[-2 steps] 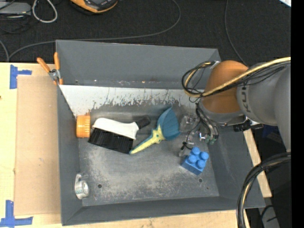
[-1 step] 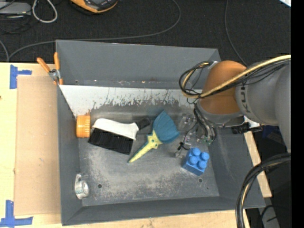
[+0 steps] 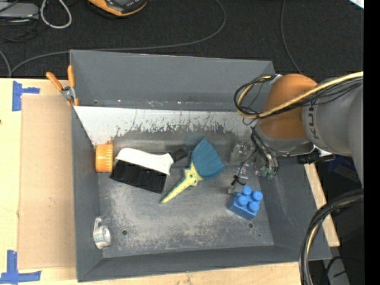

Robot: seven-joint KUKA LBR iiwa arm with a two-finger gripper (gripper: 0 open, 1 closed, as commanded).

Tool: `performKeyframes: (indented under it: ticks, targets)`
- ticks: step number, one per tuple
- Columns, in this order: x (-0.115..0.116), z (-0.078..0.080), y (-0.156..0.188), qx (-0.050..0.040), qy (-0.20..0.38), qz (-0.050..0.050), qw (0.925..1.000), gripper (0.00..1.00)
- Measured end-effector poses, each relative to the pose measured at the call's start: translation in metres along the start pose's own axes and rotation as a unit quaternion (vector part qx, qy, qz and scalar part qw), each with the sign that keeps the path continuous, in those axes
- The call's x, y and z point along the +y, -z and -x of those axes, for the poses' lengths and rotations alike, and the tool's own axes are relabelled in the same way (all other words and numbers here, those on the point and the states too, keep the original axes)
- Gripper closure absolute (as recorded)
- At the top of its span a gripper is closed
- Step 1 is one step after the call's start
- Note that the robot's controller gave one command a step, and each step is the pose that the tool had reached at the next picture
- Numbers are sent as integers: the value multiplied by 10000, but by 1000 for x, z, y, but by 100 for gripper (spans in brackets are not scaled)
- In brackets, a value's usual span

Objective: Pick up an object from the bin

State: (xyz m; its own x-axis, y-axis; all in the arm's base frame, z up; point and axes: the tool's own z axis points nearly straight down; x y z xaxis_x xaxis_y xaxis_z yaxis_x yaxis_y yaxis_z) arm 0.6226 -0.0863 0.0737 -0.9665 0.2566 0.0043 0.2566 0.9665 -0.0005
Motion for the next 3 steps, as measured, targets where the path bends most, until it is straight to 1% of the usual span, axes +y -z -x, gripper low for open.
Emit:
performKeyframes:
  ticks: [1,2,3]
  targets:
    - [11,-3,-1,-10,207,3,9998,0]
    - [13,-17,13,36,911,12,9958,0]
    - [39,-16,37,27,1545,21,9880,0]
